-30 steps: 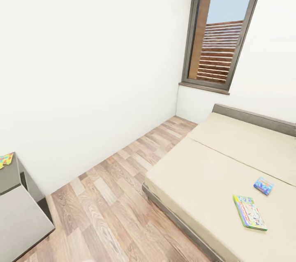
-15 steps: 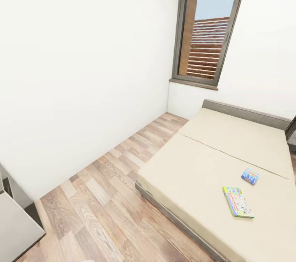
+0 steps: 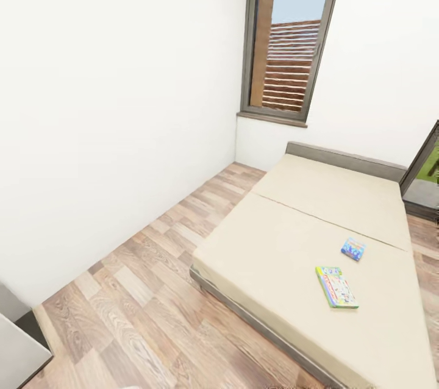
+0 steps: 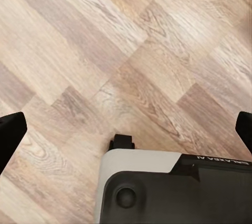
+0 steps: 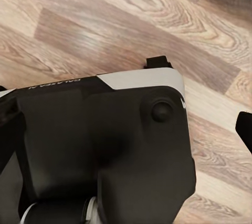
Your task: Put all the toys in the child's room - the three board games (two on the bed and one on the table), the two jigsaw puzzles on the table, and the tennis ball on the table - inside the toy box on the table in the child's room.
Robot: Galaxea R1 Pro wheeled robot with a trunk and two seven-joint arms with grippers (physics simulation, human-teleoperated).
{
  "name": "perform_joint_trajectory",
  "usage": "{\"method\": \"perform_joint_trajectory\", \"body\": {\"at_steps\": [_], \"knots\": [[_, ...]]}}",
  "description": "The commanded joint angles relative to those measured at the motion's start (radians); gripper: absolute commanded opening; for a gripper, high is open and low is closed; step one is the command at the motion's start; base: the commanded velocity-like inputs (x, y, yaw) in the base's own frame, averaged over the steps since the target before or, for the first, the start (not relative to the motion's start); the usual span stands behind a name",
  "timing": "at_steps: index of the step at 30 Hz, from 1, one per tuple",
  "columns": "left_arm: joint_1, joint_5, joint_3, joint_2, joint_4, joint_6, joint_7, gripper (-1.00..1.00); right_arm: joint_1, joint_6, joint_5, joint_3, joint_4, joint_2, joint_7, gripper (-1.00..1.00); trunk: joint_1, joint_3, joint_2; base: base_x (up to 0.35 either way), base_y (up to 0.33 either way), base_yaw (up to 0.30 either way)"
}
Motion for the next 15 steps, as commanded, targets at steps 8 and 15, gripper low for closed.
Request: {"method": "perform_joint_trajectory", "body": {"at_steps": [8,15], "knots": [[0.000,0.005,0.003,0.000,-0.002,0.006,-0.002,1.00,0.000,0.005,-0.005,-0.006,-0.002,0.000,-0.001,1.00,0.001,-0.014,-0.002,0.000,0.000,-0.168],[0.000,0.005,0.003,0.001,-0.002,0.006,-0.002,1.00,0.000,0.005,-0.005,-0.006,-0.002,0.000,-0.001,1.00,0.001,-0.024,-0.002,0.000,0.000,-0.169]]}}
